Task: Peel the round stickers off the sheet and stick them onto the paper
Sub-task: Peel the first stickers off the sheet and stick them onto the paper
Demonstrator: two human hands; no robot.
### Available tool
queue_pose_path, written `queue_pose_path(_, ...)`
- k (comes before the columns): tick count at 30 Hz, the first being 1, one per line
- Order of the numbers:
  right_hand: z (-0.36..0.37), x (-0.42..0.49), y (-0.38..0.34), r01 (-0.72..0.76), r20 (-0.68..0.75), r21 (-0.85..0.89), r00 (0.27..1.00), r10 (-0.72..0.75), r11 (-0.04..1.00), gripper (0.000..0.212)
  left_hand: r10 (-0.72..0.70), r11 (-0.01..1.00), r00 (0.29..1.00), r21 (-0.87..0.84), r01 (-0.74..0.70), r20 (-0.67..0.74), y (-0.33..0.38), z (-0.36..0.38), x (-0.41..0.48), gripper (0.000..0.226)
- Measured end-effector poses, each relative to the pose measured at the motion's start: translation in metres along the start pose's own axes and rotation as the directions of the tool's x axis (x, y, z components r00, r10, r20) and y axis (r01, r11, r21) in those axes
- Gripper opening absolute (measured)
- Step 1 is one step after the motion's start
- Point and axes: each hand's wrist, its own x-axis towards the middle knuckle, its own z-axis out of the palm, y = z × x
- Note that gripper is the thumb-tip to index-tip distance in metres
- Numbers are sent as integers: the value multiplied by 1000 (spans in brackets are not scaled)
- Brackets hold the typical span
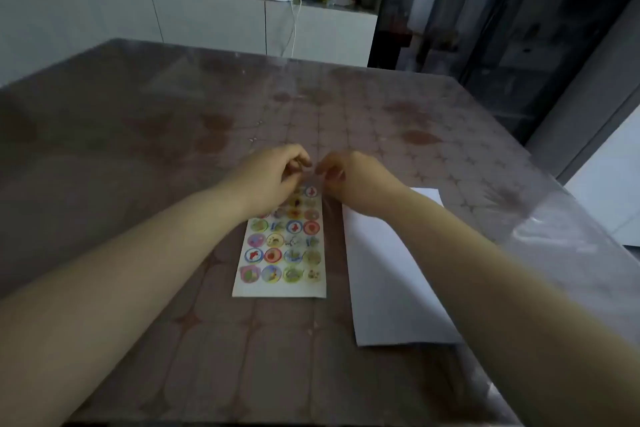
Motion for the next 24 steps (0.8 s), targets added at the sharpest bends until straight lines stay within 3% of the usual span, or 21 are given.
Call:
queue_pose_path(4,16,8,3,17,-1,89,1000,-17,996,17,41,993,995,113,-31,-88,-10,2,0,20)
queue_pose_path(7,22,9,12,44,-64,195,997,-32,980,9,71,984,995,168,-58,-73,-19,-3,-3,23)
queue_pose_path(11,22,6,16,76,-94,206,994,-58,976,9,60,967,998,250,-57,-6,-28,-7,-3,26)
queue_pose_path(18,19,3,20,105,-134,233,988,-75,967,5,38,985,999,165,-42,23,-33,-8,-2,34)
queue_pose_path(20,20,4,18,89,-159,260,986,-48,961,8,46,986,999,160,-49,22,-34,-7,-2,38)
queue_pose_path(24,-3,-2,10,-2,-232,505,963,138,863,8,64,981,998,184,-65,11,-34,-7,-2,42)
